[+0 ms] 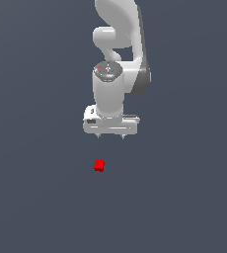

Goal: Pick up the red cube and move it to a goal position.

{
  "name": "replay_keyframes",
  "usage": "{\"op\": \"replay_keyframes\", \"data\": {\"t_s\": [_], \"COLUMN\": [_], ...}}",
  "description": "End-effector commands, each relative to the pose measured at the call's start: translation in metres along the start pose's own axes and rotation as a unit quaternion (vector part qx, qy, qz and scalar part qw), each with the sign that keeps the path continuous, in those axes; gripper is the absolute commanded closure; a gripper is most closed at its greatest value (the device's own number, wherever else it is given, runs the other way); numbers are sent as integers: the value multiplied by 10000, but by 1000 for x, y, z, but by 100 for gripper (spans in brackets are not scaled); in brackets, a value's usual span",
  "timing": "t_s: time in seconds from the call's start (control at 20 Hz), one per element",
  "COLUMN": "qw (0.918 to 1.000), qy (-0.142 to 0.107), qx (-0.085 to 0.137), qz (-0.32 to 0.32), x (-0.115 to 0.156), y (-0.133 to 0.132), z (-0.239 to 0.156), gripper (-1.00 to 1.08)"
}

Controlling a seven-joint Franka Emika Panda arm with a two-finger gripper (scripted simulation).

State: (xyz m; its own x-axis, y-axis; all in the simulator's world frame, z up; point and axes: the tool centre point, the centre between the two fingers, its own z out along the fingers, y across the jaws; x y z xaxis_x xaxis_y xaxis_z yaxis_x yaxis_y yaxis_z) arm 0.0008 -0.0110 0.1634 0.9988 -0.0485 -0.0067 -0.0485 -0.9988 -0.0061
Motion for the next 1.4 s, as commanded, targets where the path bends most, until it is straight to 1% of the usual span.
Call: {"op": "replay_keyframes", "data": {"t_s": [0.0, 0.25, 0.5, 0.7, 1.1, 1.35], "qw": [10000, 10000, 10000, 10000, 9998, 9997], "qy": [0, 1, 5, 10, 24, 29], "qx": [0, -2, -7, -12, -23, -27], "qz": [0, 10, 43, 83, 189, 237], "x": [0, 3, 11, 22, 50, 63], "y": [0, 2, 8, 16, 37, 46], "z": [0, 6, 23, 45, 100, 124], "gripper": [-92, -92, -92, -92, -92, -92]}}
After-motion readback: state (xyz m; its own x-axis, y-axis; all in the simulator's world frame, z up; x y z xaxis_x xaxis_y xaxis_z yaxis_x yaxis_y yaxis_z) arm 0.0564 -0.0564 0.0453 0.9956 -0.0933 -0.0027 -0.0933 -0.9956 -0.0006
